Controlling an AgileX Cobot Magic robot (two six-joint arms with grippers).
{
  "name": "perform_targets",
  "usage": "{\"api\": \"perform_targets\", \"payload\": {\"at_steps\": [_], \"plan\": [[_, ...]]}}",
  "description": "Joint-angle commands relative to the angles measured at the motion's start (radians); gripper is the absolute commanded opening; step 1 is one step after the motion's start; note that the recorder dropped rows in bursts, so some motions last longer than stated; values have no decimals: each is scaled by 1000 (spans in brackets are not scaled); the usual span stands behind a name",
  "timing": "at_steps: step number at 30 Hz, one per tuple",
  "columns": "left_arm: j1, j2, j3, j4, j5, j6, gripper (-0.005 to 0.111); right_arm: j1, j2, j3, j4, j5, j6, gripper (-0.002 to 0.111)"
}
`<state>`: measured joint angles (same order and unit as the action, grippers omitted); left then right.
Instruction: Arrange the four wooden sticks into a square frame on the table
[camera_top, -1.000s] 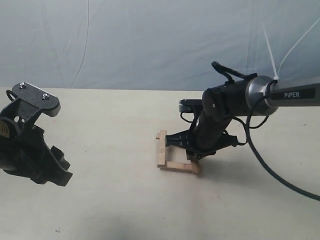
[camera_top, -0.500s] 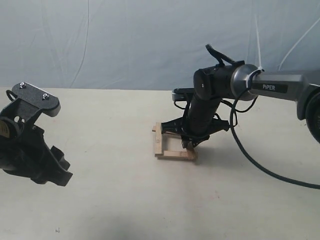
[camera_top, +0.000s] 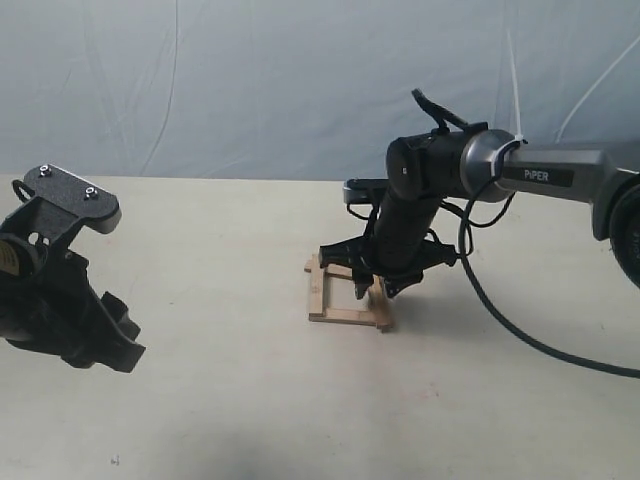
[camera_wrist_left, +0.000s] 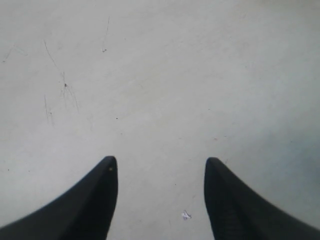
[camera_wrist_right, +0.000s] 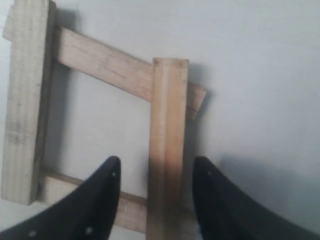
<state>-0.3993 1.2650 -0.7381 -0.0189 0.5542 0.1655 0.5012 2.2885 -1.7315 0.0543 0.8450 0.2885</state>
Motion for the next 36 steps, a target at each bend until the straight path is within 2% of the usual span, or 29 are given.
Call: {"api": "perform_targets", "payload": {"at_steps": [1,4,6,7,9,10,13,15,18,24,26,30,36], "plan": [[0,-10,2,-5,-9,-6,50,-5,-1,-9,9,3,-6,61],[0,-10,2,-5,-9,-6,50,-5,-19,-9,4,1,-24,61],[0,-18,-11,9,2,-6,50,-5,-58,-9,-23,-1,-26,52],[0,-25,-20,19,9,-6,50,-5,-78,-9,-46,-2,-26,42],[0,-55,-49,60,20,-12,44,-5,-141,-9,-109,-2,-24,3],[0,-78,-63,74,21,-14,39,-1,-174,-9,-143,-2,2,2],[0,-170,-95,162,13,-95,14,-1,-274,6,-223,3,31,-1],[0,-244,-100,221,11,-159,0,-1,-355,72,-228,-38,34,-1],[0,-368,-81,270,12,-237,0,7,-540,263,-228,-200,34,-1],[0,-626,-10,265,7,-244,0,22,-972,801,-254,-681,36,-1],[0,-704,18,261,28,-244,0,22,-1081,925,-254,-780,36,-1],[0,-860,49,277,73,-244,0,22,-1255,1079,-235,-831,36,-1],[0,-979,49,348,67,-240,0,22,-1386,1115,-220,-792,37,-1]]}}
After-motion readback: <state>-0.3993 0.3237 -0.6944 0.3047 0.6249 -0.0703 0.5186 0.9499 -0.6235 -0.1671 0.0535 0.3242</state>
